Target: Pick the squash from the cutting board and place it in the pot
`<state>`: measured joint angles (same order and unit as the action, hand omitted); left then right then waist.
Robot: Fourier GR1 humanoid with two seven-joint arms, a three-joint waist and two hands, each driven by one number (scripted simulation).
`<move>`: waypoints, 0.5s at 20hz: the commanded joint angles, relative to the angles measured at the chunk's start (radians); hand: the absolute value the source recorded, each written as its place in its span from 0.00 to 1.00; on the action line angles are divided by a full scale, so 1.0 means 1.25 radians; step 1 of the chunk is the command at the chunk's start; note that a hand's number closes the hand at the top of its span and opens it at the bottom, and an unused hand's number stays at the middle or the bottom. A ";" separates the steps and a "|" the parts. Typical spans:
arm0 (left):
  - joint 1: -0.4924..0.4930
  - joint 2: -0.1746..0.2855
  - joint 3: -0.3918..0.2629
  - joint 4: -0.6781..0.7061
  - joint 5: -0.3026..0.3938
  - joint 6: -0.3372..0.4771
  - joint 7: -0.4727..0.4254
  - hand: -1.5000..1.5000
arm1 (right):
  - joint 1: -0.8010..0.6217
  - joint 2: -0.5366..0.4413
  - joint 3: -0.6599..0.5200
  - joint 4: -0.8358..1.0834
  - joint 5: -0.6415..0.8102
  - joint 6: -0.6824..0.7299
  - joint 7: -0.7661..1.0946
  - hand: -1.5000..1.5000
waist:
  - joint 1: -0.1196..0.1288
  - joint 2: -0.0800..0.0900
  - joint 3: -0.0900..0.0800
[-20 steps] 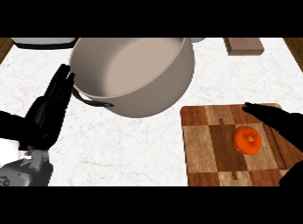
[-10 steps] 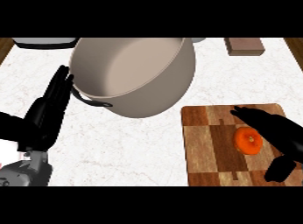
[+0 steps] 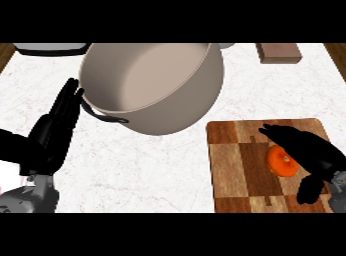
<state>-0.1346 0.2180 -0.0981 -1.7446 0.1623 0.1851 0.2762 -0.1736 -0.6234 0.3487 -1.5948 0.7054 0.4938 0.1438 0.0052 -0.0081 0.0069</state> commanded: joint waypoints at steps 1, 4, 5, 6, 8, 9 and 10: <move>-0.017 0.010 0.041 0.094 0.033 -0.043 0.007 0.50 | -0.016 0.004 -0.010 0.002 0.016 0.035 -0.007 0.00 | -0.006 0.007 -0.006; 0.005 -0.008 0.013 0.055 0.005 -0.029 0.022 0.50 | 0.003 0.035 0.009 0.046 0.058 0.003 -0.027 0.00 | -0.004 0.007 -0.006; 0.025 -0.021 -0.003 0.019 -0.012 -0.008 0.035 0.50 | -0.030 0.066 -0.010 0.109 0.050 -0.019 -0.048 0.00 | 0.000 0.007 -0.005; -0.020 -0.036 -0.014 0.046 -0.010 0.000 0.048 0.50 | -0.052 0.037 -0.014 0.112 0.007 0.006 -0.137 1.00 | -0.001 0.009 -0.005; 0.003 -0.053 -0.035 0.049 -0.036 0.011 0.032 0.50 | -0.031 0.047 -0.018 0.073 0.009 -0.027 -0.160 1.00 | -0.005 0.007 -0.005; 0.042 -0.025 -0.006 0.040 -0.019 -0.017 0.009 0.50 | -0.014 0.020 -0.031 0.073 0.017 -0.043 -0.194 1.00 | -0.004 0.007 -0.005; -0.022 -0.009 0.033 0.077 0.008 -0.032 0.032 0.50 | -0.005 0.040 -0.021 0.017 0.024 -0.033 -0.150 1.00 | -0.010 0.007 -0.006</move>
<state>-0.1363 0.1990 -0.0871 -1.7467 0.1506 0.1685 0.2855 -0.2004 -0.5835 0.3276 -1.5210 0.7293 0.4737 -0.0092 0.0030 -0.0113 0.0087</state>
